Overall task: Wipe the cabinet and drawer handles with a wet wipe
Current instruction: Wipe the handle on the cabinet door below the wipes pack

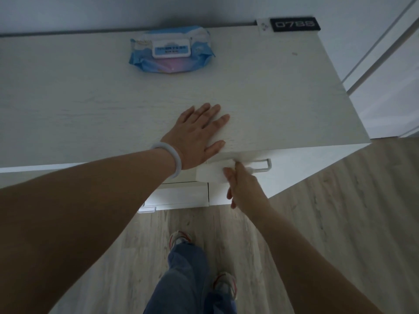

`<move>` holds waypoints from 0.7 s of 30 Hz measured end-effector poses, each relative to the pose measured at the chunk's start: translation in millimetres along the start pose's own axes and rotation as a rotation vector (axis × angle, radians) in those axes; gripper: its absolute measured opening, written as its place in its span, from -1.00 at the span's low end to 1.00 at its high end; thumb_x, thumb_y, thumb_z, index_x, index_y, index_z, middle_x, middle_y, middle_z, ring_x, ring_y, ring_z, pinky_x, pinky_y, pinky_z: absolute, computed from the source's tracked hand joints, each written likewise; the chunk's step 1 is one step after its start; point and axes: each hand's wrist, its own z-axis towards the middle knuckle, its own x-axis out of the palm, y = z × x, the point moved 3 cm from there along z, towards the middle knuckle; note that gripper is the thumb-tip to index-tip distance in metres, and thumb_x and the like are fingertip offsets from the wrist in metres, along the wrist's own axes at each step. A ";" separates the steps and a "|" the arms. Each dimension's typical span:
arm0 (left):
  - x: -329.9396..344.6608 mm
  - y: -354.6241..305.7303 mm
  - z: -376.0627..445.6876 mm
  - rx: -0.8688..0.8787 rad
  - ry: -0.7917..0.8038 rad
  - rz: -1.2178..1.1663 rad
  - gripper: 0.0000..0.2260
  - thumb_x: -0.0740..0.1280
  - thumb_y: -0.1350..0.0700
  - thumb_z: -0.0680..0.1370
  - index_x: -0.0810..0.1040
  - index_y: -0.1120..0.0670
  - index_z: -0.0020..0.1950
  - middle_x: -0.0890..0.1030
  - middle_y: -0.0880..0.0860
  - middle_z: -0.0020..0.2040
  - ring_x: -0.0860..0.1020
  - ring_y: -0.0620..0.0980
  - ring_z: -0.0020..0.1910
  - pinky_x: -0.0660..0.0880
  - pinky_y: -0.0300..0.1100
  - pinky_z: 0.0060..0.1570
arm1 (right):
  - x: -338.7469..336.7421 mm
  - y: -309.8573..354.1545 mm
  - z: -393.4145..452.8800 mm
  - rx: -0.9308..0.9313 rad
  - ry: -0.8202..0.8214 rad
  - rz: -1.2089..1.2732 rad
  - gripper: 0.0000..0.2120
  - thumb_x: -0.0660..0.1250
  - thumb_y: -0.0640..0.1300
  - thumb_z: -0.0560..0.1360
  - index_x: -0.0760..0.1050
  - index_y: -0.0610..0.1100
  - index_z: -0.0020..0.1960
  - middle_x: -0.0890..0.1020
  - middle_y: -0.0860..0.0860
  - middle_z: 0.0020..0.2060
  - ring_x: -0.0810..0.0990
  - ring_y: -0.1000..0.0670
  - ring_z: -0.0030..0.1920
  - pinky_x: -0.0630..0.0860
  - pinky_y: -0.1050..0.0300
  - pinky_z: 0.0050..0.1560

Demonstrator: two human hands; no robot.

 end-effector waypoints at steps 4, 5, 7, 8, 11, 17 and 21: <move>0.4 -0.4 -0.2 -0.004 -0.002 -0.002 -0.38 -0.16 -0.25 0.56 0.06 -0.03 0.57 0.09 0.09 0.57 0.06 0.09 0.55 0.02 0.07 0.50 | -40.7 -17.1 -4.0 0.136 -0.187 0.164 -0.73 0.17 0.09 0.61 0.49 0.00 0.21 0.63 -0.07 -0.34 0.58 0.06 -0.50 0.44 0.27 -0.49; 0.4 -0.6 -0.3 -0.004 -0.002 -0.003 -0.39 -0.15 -0.25 0.56 0.06 -0.03 0.57 0.09 0.09 0.57 0.07 0.09 0.55 0.02 0.07 0.50 | -46.2 -18.3 -9.3 0.117 -0.241 0.166 -0.75 0.20 0.08 0.60 0.51 0.00 0.18 0.62 -0.05 -0.37 0.58 0.07 -0.51 0.45 0.29 -0.48; 1.2 -0.3 -0.1 -0.004 -0.005 0.000 -0.39 -0.14 -0.25 0.56 0.07 -0.02 0.57 0.10 0.09 0.57 0.08 0.09 0.55 0.03 0.07 0.50 | -50.0 -16.7 -20.1 0.031 -0.374 0.029 -0.72 0.26 0.08 0.57 0.51 -0.01 0.21 0.62 0.01 -0.40 0.60 0.06 -0.46 0.54 0.20 -0.32; 1.5 0.0 0.2 -0.005 -0.008 0.004 -0.39 -0.14 -0.24 0.57 0.07 -0.02 0.57 0.10 0.09 0.57 0.08 0.09 0.55 0.03 0.07 0.50 | -49.7 -14.6 -24.9 -0.024 -0.448 -0.072 -0.69 0.27 0.08 0.56 0.49 -0.03 0.24 0.60 0.05 -0.36 0.60 0.06 -0.38 0.55 0.16 -0.23; 1.3 -0.2 0.5 -0.003 -0.003 0.010 -0.40 -0.14 -0.25 0.57 0.05 -0.03 0.57 0.08 0.08 0.58 0.06 0.08 0.55 0.02 0.07 0.50 | -43.2 -9.4 -29.3 -0.167 -0.600 -0.242 -0.69 0.35 0.01 0.53 0.51 -0.07 0.23 0.48 0.01 -0.08 0.48 0.03 -0.07 0.39 0.22 -0.10; -1.4 -1.4 -0.3 -0.009 0.002 0.002 -0.38 -0.16 -0.25 0.55 0.04 -0.02 0.57 0.08 0.09 0.58 0.05 0.09 0.55 0.01 0.07 0.50 | -18.9 -14.6 -13.5 -0.254 -0.558 -0.076 -0.85 0.44 -0.17 0.47 0.64 -0.17 0.02 0.45 0.04 0.00 0.45 0.01 0.01 0.51 0.21 0.02; -1.6 -1.4 -0.2 -0.007 0.012 0.006 -0.38 -0.17 -0.25 0.55 0.02 -0.03 0.57 0.06 0.08 0.58 0.03 0.08 0.56 -0.01 0.06 0.51 | -13.6 -4.3 -14.1 -0.260 -0.458 0.148 -0.87 0.41 -0.28 0.48 0.65 -0.26 0.01 0.48 0.03 -0.03 0.57 0.05 -0.13 0.57 0.33 -0.07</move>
